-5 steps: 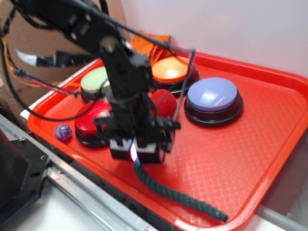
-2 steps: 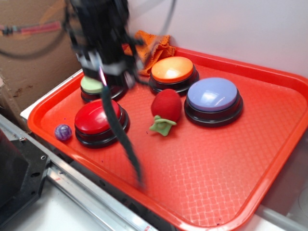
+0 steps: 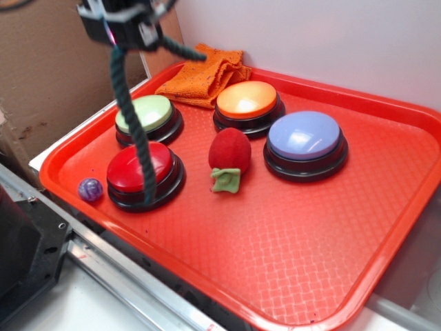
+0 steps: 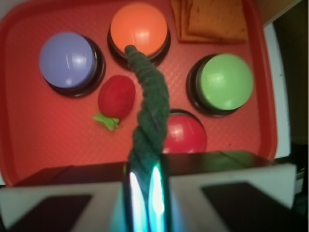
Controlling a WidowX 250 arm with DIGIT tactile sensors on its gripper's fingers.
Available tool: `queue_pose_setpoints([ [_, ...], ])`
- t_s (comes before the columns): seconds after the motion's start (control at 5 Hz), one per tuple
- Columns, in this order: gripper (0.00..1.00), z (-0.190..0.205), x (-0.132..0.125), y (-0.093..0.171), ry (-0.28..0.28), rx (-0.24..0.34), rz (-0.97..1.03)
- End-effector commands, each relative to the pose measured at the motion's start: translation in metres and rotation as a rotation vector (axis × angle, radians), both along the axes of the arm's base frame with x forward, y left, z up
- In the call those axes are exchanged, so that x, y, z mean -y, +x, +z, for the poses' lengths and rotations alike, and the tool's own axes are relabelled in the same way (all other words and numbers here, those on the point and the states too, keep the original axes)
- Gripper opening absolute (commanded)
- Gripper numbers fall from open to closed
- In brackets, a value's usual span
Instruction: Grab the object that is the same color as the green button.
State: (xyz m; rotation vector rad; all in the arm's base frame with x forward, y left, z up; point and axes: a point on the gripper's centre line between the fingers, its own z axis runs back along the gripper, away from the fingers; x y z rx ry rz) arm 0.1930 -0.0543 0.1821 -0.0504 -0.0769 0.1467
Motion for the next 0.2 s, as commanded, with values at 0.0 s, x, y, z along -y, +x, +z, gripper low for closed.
queue_pose_setpoints([
  [0.0, 0.00, 0.0213, -0.0115, 0.0186, -0.038, 0.009, 0.035],
])
